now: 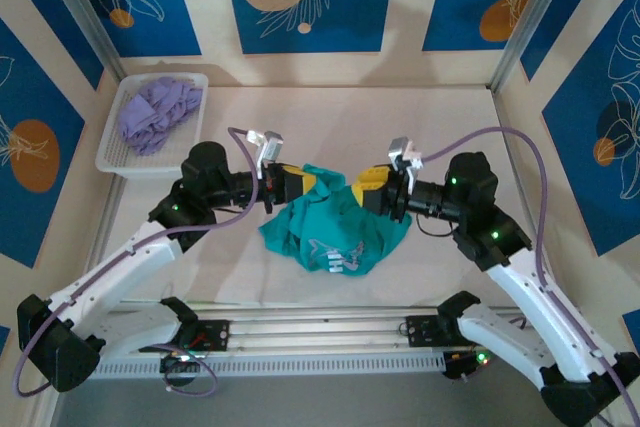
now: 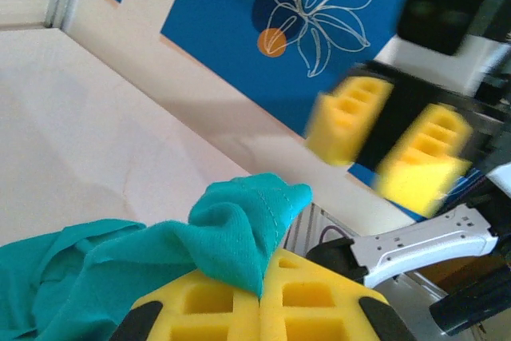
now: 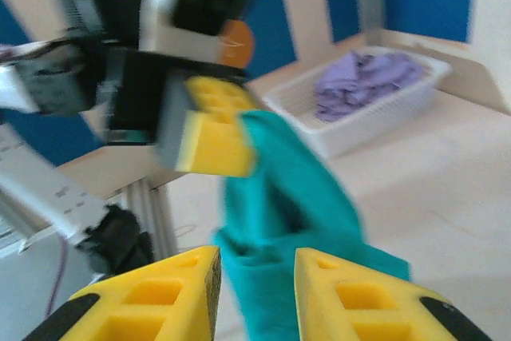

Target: Fold the inside-out t-shirt

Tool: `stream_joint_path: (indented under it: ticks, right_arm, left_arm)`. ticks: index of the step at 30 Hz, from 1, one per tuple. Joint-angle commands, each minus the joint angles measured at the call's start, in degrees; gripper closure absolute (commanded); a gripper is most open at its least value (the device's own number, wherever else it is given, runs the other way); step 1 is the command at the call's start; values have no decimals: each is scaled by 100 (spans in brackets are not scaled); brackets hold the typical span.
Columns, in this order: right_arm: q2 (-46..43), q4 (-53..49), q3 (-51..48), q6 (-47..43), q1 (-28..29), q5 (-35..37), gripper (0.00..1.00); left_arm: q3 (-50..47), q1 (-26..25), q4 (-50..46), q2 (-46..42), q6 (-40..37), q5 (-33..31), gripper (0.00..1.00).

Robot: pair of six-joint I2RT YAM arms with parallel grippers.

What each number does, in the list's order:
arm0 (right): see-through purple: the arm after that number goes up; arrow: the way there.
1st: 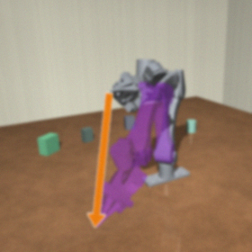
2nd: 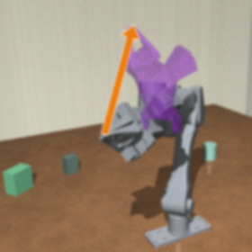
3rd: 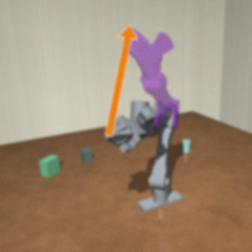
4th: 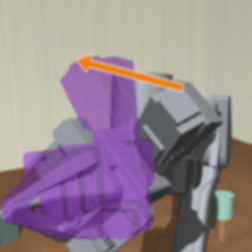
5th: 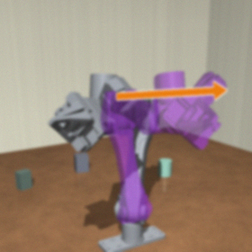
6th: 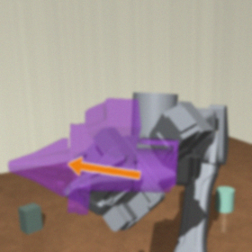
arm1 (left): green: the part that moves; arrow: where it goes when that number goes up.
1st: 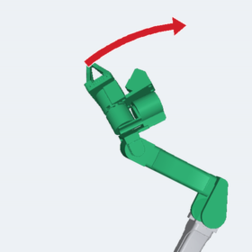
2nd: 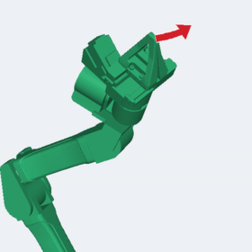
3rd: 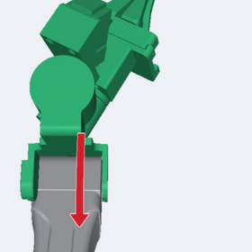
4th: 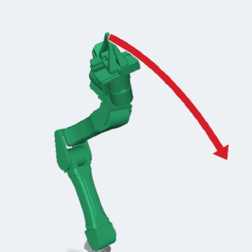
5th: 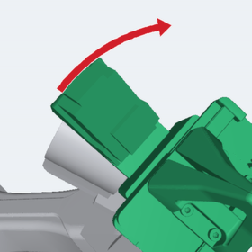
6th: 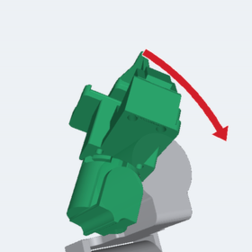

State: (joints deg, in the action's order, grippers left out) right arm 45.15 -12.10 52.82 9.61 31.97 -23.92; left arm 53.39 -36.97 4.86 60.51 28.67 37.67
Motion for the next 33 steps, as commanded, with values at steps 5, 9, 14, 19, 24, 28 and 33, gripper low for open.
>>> stream_joint_path:
  ticks: [5,9,14,19,24,28,33]
  right_arm:
    - [788,-278,581,-645,636,212,69]
    - [1151,-342,803,-674,635,438,68]
    - [1447,-461,896,-677,587,529,66]
    - [1609,-436,873,-619,594,259,72]
    - [1560,-403,818,-574,567,173,96]
    - [1407,-308,803,-458,468,-47,100]
    - [1239,-115,792,-129,200,-528,100]
  left_arm:
    - [179,51,-56,53,-138,-120,100]
    - [178,56,-47,22,-127,-67,100]
    - [178,54,-20,22,-116,13,99]
    - [181,58,-20,22,-135,8,99]
    - [183,50,-114,17,-209,-85,99]
    - [182,54,-296,16,-378,-249,96]
    - [63,52,-486,-80,-610,-485,71]
